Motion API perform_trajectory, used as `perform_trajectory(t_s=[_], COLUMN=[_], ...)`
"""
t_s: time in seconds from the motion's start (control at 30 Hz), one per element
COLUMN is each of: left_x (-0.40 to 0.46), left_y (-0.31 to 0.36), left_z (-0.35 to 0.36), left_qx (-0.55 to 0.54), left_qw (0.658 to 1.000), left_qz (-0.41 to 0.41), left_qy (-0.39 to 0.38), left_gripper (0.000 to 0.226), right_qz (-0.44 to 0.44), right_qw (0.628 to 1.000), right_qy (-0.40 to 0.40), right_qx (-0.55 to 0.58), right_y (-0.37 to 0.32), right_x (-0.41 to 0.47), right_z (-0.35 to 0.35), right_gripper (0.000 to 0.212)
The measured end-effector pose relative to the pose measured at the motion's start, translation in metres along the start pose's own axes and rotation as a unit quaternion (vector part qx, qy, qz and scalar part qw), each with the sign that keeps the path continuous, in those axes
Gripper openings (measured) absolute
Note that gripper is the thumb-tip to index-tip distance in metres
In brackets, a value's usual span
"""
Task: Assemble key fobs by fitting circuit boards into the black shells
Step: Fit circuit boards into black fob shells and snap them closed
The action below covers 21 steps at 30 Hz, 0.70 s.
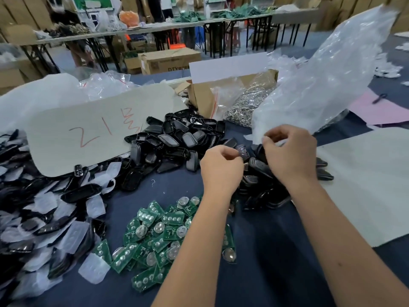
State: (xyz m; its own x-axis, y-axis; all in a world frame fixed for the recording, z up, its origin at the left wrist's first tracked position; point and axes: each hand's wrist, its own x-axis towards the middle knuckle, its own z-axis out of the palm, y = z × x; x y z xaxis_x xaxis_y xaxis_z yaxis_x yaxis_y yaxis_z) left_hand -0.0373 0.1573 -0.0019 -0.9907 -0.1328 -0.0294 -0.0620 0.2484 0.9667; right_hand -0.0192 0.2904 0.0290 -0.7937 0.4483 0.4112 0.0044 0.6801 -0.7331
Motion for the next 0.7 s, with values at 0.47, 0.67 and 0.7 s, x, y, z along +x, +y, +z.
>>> perform_trajectory(t_s=[0.47, 0.67, 0.7], left_x=[0.015, 0.012, 0.01], left_y=[-0.038, -0.045, -0.044], left_z=[-0.117, -0.13, -0.131], left_qx=[0.069, 0.008, -0.005], left_qw=[0.984, 0.991, 0.992], left_qz=[-0.072, -0.045, -0.034], left_qy=[0.147, 0.128, 0.119], left_gripper=[0.025, 0.014, 0.01], right_qz=[-0.125, -0.118, -0.105], right_qw=[0.908, 0.933, 0.945], right_qy=[-0.329, -0.275, -0.26], right_qx=[-0.227, -0.2, -0.171], right_y=[-0.078, -0.091, -0.09], right_x=[-0.026, -0.019, -0.017], right_z=[0.13, 0.105, 0.1], right_gripper=[0.055, 0.003, 0.012])
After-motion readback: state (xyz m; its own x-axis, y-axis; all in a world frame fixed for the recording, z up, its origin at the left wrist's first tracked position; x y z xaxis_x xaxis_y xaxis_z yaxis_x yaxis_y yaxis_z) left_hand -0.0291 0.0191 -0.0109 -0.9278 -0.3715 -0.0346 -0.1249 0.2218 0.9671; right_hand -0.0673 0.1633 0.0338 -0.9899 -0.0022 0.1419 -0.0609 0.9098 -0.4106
